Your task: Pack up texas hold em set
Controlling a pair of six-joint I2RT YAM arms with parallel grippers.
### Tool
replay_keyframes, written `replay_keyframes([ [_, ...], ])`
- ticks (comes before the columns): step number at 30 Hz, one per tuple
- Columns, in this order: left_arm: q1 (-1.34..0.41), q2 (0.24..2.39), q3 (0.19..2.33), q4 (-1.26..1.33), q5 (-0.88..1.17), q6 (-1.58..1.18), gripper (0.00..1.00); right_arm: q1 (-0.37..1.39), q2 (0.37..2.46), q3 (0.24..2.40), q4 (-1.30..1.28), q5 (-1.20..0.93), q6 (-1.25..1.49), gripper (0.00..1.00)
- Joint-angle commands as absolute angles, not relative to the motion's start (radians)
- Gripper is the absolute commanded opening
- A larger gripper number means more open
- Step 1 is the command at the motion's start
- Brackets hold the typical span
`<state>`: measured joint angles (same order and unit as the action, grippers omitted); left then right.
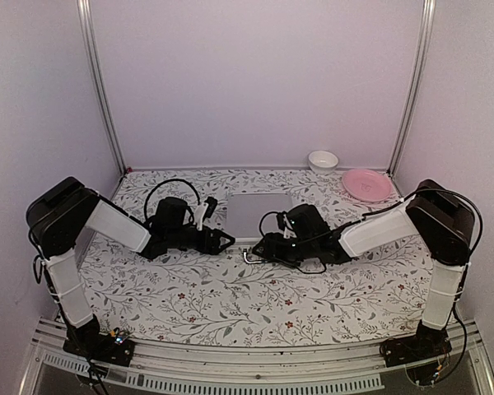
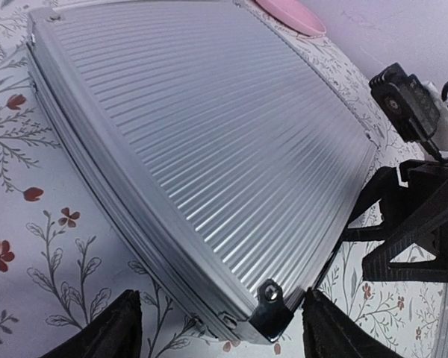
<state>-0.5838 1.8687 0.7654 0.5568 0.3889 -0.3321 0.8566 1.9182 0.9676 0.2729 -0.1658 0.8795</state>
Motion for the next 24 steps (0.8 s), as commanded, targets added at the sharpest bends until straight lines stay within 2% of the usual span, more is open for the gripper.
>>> replay_keyframes([
  [1, -0.577, 1.888, 0.757, 0.6, 0.406, -0.322, 0.74, 0.861, 1.959, 1.016, 0.281, -0.155, 0.886, 0.66],
  [24, -0.577, 1.885, 0.746, 0.624, 0.404, -0.322, 0.74, 0.861, 1.941, 1.006, 0.359, -0.247, 1.05, 0.65],
])
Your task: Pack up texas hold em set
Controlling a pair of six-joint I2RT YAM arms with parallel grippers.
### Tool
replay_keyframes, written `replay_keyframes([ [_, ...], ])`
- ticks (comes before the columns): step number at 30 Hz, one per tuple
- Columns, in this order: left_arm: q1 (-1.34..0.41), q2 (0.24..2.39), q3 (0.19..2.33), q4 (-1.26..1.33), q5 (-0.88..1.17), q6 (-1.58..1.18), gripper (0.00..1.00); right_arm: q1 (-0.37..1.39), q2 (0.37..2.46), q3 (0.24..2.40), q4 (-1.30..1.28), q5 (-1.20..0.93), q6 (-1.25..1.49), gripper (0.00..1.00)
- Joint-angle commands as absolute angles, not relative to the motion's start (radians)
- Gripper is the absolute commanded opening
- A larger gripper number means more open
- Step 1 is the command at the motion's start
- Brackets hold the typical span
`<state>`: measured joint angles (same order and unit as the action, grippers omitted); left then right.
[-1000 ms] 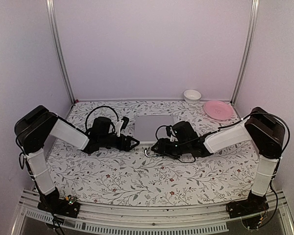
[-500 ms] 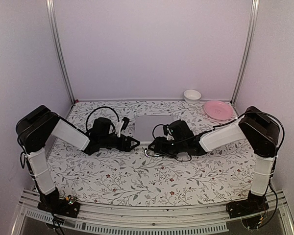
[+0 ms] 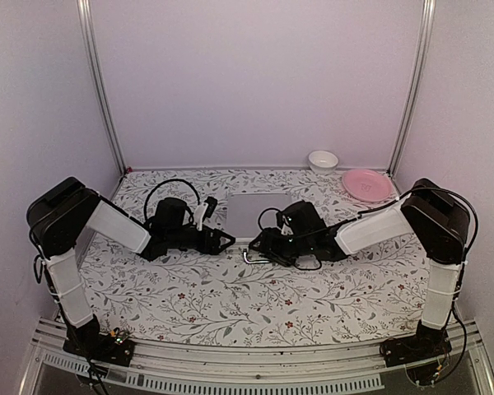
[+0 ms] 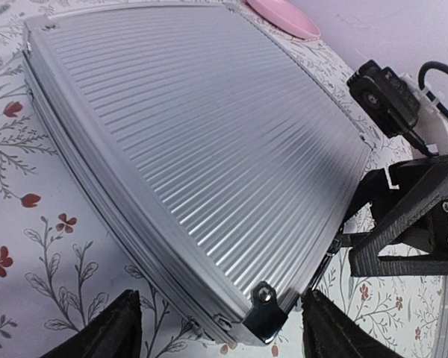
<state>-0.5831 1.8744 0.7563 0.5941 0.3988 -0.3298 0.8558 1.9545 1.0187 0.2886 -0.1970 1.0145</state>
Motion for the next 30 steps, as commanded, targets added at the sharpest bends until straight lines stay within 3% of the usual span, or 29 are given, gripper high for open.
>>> replay_keyframes([
  [1, -0.577, 1.885, 0.746, 0.624, 0.404, -0.321, 0.74, 0.861, 1.941, 1.005, 0.36, -0.247, 1.053, 0.65],
  [30, -0.576, 1.885, 0.747, 0.626, 0.407, -0.32, 0.74, 0.861, 1.902, 0.974, 0.44, -0.196, 1.065, 0.65],
])
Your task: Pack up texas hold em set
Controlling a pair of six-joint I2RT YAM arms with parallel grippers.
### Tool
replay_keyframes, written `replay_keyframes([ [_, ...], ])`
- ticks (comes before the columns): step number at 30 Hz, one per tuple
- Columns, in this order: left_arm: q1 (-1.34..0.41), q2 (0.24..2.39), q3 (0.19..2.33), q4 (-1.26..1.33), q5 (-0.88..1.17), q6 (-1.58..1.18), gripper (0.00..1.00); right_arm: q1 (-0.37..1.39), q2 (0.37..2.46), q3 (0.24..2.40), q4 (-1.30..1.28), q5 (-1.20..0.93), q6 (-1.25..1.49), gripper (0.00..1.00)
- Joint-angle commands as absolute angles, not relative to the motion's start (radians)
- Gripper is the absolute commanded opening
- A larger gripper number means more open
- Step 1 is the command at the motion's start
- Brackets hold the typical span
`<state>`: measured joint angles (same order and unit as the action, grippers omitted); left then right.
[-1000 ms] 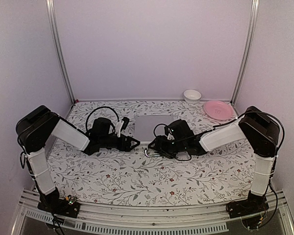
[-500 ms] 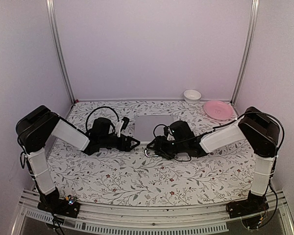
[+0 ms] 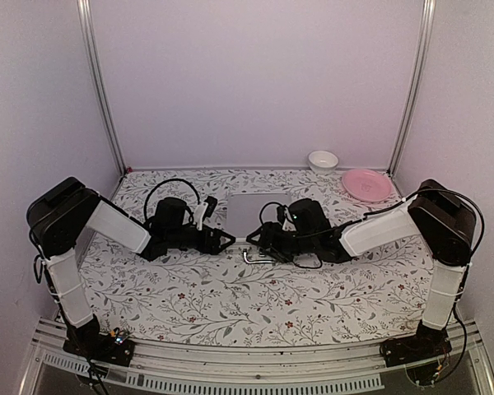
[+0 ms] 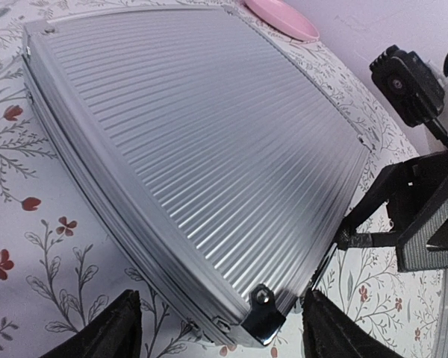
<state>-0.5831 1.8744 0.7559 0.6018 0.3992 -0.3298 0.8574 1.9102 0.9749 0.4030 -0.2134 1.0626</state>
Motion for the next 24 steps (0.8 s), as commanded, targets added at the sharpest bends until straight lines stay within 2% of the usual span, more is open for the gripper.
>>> replay_keyframes([
  [1, -0.577, 1.885, 0.747, 0.626, 0.407, -0.32, 0.74, 0.861, 1.909, 0.977, 0.443, -0.198, 1.066, 0.65],
  [14, -0.577, 1.884, 0.746, 0.627, 0.409, -0.322, 0.74, 0.861, 1.899, 0.983, 0.445, -0.173, 1.054, 0.65],
  [24, -0.577, 1.876, 0.74, 0.631, 0.408, -0.322, 0.74, 0.861, 1.813, 0.947, 0.436, -0.158, 1.009, 0.65],
])
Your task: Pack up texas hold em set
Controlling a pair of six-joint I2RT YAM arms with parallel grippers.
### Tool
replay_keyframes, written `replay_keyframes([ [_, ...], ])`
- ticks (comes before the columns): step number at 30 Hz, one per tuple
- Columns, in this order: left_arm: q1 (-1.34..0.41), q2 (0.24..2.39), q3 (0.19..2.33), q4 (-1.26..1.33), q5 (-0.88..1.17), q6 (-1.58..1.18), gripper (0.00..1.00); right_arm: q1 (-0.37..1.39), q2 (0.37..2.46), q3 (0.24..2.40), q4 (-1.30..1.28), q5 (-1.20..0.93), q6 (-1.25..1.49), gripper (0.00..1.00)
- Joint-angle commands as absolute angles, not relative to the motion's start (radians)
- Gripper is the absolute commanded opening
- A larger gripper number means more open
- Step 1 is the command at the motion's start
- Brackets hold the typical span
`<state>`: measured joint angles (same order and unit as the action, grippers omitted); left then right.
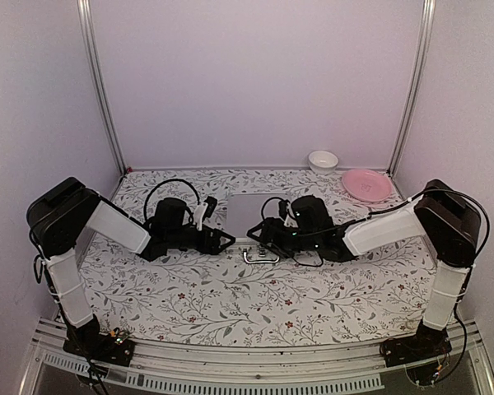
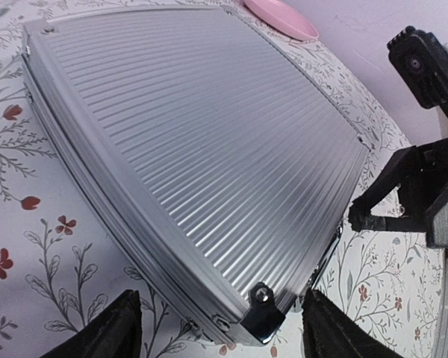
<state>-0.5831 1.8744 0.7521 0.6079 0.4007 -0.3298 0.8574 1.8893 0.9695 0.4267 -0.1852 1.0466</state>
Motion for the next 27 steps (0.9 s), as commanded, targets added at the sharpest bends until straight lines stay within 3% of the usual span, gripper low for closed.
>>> replay_keyframes([
  [1, -0.577, 1.874, 0.738, 0.633, 0.407, -0.322, 0.74, 0.861, 1.799, 0.94, 0.427, -0.156, 1.002, 0.65],
  [9, -0.577, 1.829, 0.706, 0.66, 0.386, -0.325, 0.74, 0.908, 1.743, 0.926, 0.233, -0.071, 0.921, 0.44],
  [15, -0.577, 1.807, 0.695, 0.664, 0.387, -0.328, 0.74, 0.96, 1.813, 1.045, 0.014, 0.027, 0.881, 0.27],
  [24, -0.577, 1.817, 0.7, 0.658, 0.399, -0.337, 0.74, 0.97, 1.905, 1.12, -0.011, 0.069, 0.886, 0.06],
  [27, -0.578, 1.815, 0.699, 0.657, 0.4, -0.337, 0.74, 0.971, 1.917, 1.123, -0.014, 0.082, 0.899, 0.04],
])
